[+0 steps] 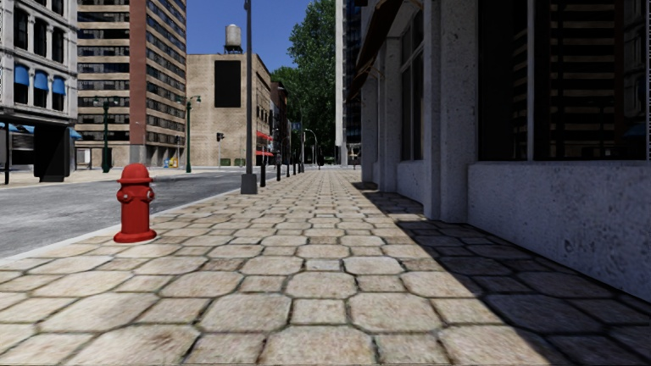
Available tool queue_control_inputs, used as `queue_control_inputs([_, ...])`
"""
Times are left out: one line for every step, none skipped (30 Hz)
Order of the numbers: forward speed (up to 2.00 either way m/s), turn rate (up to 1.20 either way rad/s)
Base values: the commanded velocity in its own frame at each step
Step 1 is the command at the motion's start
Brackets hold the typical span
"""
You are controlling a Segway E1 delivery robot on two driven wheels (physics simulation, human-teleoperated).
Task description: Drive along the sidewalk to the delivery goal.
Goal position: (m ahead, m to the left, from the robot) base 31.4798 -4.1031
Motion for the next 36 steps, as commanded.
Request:
queue_control_inputs([2.00, 0.00])
queue_control_inputs([2.00, 0.00])
queue_control_inputs([2.00, 0.00])
queue_control_inputs([2.00, 0.00])
queue_control_inputs([2.00, 0.00])
queue_control_inputs([2.00, 0.00])
queue_control_inputs([2.00, 0.00])
queue_control_inputs([2.00, 0.00])
queue_control_inputs([2.00, 0.00])
queue_control_inputs([2.00, 0.00])
queue_control_inputs([2.00, 0.00])
queue_control_inputs([2.00, 0.00])
queue_control_inputs([2.00, 0.00])
queue_control_inputs([2.00, 0.00])
queue_control_inputs([2.00, 0.00])
queue_control_inputs([2.00, 0.00])
queue_control_inputs([2.00, 0.00])
queue_control_inputs([2.00, 0.00])
queue_control_inputs([2.00, 0.00])
queue_control_inputs([2.00, 0.00])
queue_control_inputs([2.00, 0.00])
queue_control_inputs([2.00, 0.00])
queue_control_inputs([2.00, 0.00])
queue_control_inputs([2.00, 0.00])
queue_control_inputs([2.00, 0.00])
queue_control_inputs([2.00, 0.00])
queue_control_inputs([2.00, 0.00])
queue_control_inputs([2.00, 0.00])
queue_control_inputs([2.00, 0.00])
queue_control_inputs([2.00, 0.00])
queue_control_inputs([2.00, 0.00])
queue_control_inputs([2.00, 0.00])
queue_control_inputs([2.00, 0.00])
queue_control_inputs([2.00, 0.00])
queue_control_inputs([2.00, 0.00])
queue_control_inputs([2.00, 0.00])
